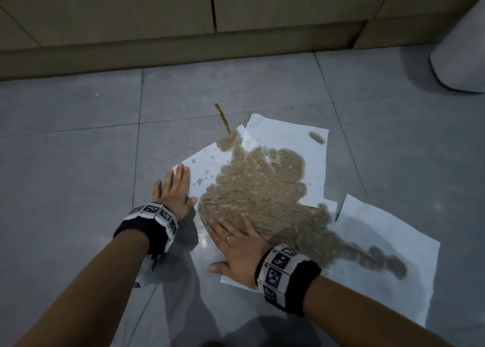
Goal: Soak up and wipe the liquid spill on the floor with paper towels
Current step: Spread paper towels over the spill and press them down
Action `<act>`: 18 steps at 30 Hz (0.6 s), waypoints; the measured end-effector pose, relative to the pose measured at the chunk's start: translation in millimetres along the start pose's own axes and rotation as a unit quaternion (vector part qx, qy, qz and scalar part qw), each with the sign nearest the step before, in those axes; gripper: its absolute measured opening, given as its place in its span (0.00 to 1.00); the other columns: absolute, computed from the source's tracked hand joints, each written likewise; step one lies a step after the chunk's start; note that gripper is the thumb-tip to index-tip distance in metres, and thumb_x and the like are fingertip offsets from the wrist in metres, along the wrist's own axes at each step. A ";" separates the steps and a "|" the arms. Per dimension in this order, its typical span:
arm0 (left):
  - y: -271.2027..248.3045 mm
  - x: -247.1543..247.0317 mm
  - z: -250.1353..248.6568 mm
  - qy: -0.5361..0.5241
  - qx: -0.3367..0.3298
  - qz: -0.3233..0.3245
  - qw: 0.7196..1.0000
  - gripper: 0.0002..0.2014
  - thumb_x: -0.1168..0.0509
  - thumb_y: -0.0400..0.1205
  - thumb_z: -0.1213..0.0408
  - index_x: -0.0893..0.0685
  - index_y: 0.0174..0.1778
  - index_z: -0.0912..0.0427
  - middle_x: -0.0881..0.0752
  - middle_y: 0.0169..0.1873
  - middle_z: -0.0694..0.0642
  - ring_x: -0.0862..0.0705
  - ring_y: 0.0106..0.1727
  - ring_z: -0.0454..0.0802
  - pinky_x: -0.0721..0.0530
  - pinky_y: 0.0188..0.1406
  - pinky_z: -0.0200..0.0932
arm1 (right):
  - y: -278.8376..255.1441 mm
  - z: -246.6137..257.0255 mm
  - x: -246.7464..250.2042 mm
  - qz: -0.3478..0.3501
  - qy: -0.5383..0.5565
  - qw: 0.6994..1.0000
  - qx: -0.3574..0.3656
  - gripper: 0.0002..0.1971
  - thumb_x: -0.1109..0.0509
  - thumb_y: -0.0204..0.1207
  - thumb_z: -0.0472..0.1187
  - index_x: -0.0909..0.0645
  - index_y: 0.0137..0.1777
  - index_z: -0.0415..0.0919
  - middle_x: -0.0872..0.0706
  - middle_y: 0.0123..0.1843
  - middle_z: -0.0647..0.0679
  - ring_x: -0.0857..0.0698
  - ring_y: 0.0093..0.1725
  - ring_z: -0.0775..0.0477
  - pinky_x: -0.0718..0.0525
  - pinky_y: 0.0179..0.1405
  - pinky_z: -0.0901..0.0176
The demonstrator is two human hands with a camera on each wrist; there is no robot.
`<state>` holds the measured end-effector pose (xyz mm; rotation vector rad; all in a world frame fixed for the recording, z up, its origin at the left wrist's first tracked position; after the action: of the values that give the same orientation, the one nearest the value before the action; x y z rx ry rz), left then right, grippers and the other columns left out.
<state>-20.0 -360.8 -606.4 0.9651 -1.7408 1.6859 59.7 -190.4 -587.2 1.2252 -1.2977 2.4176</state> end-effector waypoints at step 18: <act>-76.3 -55.9 -67.9 0.068 -0.215 0.003 0.974 0.47 0.91 0.62 0.30 0.71 0.76 0.51 0.70 0.77 0.47 0.77 0.75 0.46 0.76 0.72 0.49 | -115.3 -80.4 -104.9 -0.169 0.008 0.969 -0.178 0.36 0.62 0.81 0.66 0.45 0.82 0.44 0.62 0.85 0.50 0.62 0.84 0.50 0.58 0.74 0.42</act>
<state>66.8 -283.7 -597.6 0.6315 -1.9043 1.2636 134.2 -33.7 -612.5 1.2048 -1.3175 1.8604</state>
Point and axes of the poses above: each hand's wrist, its own y-axis towards the middle knuckle, its own x-axis out of the back of the hand, z = x × y, the point moved 3 cm from there along y, towards the middle knuckle
